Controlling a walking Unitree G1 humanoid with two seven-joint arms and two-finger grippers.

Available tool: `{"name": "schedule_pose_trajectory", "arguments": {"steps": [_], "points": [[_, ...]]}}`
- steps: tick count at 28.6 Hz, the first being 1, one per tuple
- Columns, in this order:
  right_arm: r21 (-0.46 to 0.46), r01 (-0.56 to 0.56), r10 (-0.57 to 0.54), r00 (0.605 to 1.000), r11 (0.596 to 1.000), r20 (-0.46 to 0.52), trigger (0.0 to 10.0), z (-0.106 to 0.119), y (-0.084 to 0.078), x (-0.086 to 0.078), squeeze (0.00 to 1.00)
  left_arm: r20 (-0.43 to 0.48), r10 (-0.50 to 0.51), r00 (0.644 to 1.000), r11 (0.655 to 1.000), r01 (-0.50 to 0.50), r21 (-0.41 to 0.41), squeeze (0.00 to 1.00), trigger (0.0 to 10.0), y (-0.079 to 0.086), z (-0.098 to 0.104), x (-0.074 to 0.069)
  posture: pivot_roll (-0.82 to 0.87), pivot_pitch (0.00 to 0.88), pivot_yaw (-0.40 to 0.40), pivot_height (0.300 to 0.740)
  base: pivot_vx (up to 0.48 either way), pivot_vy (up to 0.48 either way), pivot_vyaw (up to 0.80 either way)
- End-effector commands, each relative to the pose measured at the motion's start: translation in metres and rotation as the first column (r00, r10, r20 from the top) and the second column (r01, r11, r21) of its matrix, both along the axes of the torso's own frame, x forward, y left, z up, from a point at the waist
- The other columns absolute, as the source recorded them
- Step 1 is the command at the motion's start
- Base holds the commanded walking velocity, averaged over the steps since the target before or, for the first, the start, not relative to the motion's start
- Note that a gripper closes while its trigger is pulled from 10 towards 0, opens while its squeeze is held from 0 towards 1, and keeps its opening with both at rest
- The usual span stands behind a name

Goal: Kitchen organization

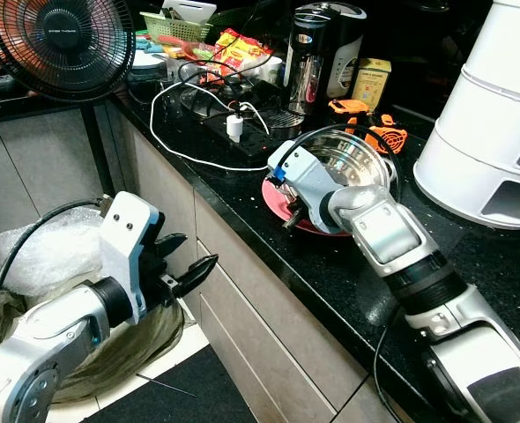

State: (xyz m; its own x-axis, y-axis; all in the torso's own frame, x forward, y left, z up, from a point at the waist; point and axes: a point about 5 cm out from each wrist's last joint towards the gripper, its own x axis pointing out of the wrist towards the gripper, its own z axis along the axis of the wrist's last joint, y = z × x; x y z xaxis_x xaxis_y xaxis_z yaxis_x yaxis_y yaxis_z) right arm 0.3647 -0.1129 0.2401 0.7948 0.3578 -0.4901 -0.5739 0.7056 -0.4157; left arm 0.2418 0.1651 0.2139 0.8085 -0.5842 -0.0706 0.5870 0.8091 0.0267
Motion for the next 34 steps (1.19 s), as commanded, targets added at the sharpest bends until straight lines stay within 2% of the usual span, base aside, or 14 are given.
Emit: {"name": "schedule_pose_trajectory", "arguments": {"steps": [1, 3, 4, 5, 7, 10, 16, 17, 19, 23, 25, 27, 30, 34], "points": [[0.017, 0.023, -0.023, 0.999, 1.0, 0.024, 0.0, 0.007, -0.009, 0.0, 0.0, -0.005, 0.021, 1.0, 1.0, -0.021, -0.004, 0.0, 10.0, 0.003, 0.0, 0.002, 0.07, 0.0, -0.06, 0.74, 0.0, 0.0, 0.0], [0.017, 0.09, -0.091, 0.994, 0.996, 0.068, 0.0, 0.013, -0.026, 0.004, 0.0, 0.01, 0.064, 0.998, 0.998, -0.064, -0.024, 0.0, 10.0, 0.008, 0.003, 0.006, 0.07, 0.0, -0.061, 0.74, 0.0, 0.0, 0.0], [0.028, 0.197, -0.199, 0.966, 0.98, 0.167, 0.0, 0.023, -0.048, 0.01, 0.0, 0.018, 0.114, 0.993, 0.992, -0.113, -0.054, 0.0, 10.0, 0.015, 0.007, 0.011, 0.07, 0.0, -0.061, 0.74, 0.0, 0.0, 0.0], [0.028, 0.197, -0.199, 0.966, 0.98, 0.167, 0.0, 0.023, -0.048, 0.01, 0.0, 0.018, 0.114, 0.993, 0.992, -0.113, -0.054, 0.0, 10.0, 0.015, 0.007, 0.011, 0.07, 0.0, -0.061, 0.74, 0.0, 0.0, 0.0], [0.034, 0.292, -0.29, 0.92, 0.956, 0.264, 0.0, 0.031, -0.067, 0.013, 0.0, 0.026, 0.148, 0.989, 0.986, -0.145, -0.075, 0.0, 10.0, 0.019, 0.01, 0.014, 0.07, 0.0, -0.061, 0.74, 0.0, 0.0, 0.0], [0.075, 0.32, -0.328, 0.901, 0.944, 0.283, 0.0, 0.032, -0.08, 0.011, 0.0, 0.03, 0.197, 0.98, 0.976, -0.193, -0.102, 0.0, 10.0, 0.026, 0.013, 0.018, 0.06, 0.0, -0.052, 0.74, 0.0, 0.0, 0.0], [0.141, 0.209, -0.24, 0.936, 0.968, 0.256, 0.0, 0.03, -0.083, -0.003, 0.0, 0.011, 0.281, 0.96, 0.948, -0.275, -0.16, 0.0, 10.0, 0.04, 0.015, 0.027, 0.04, 0.0, -0.047, 0.74, 0.0, 0.0, 0.0], [0.159, 0.154, -0.193, 0.944, 0.975, 0.268, 0.0, 0.032, -0.084, -0.009, 0.0, 0.004, 0.294, 0.956, 0.94, -0.289, -0.18, 0.0, 10.0, 0.043, 0.016, 0.029, 0.04, 0.0, -0.042, 0.74, 0.0, 0.0, 0.0], [0.151, 0.05, -0.09, 0.959, 0.987, 0.27, 0.0, 0.031, -0.083, -0.02, 0.0, -0.003, 0.308, 0.951, 0.929, -0.302, -0.213, 0.0, 10.0, 0.046, 0.018, 0.033, 0.03, 0.0, -0.038, 0.74, 0.0, 0.0, 0.0], [0.14, 0.014, -0.05, 0.966, 0.99, 0.253, 0.0, 0.029, -0.082, -0.025, 0.0, -0.005, 0.313, 0.95, 0.926, -0.307, -0.219, 0.0, 10.0, 0.047, 0.018, 0.034, 0.03, 0.0, -0.038, 0.74, 0.0, 0.0, -0.33], [0.162, -0.08, 0.04, 0.97, 0.984, 0.239, 0.0, 0.032, -0.082, -0.035, 0.0, -0.011, 0.341, 0.94, 0.91, -0.334, -0.246, 0.0, 10.0, 0.051, 0.019, 0.037, 0.02, 0.0, -0.036, 0.74, 0.0, 0.0, -0.68], [0.162, -0.08, 0.04, 0.97, 0.984, 0.239, 0.0, 0.032, -0.082, -0.035, 0.0, -0.011, 0.341, 0.94, 0.91, -0.334, -0.246, 0.0, 10.0, 0.051, 0.019, 0.037, 0.02, 0.0, -0.036, 0.74, 0.0, 0.0, -0.68], [0.197, -0.244, 0.188, 0.946, 0.949, 0.266, 0.0, 0.043, -0.081, -0.051, 0.0, -0.022, 0.398, 0.917, 0.87, -0.384, -0.309, 0.0, 10.0, 0.06, 0.022, 0.042, 0.02, 0.0, -0.039, 0.74, 0.0, 0.0, -0.69], [0.215, -0.329, 0.267, 0.925, 0.919, 0.271, 0.0, 0.046, -0.079, -0.061, 0.0, -0.023, 0.418, 0.908, 0.847, -0.399, -0.351, 0.0, 10.0, 0.064, 0.026, 0.043, 0.02, 0.0, -0.04, 0.74, 0.0, 0.0, -0.7]]}}
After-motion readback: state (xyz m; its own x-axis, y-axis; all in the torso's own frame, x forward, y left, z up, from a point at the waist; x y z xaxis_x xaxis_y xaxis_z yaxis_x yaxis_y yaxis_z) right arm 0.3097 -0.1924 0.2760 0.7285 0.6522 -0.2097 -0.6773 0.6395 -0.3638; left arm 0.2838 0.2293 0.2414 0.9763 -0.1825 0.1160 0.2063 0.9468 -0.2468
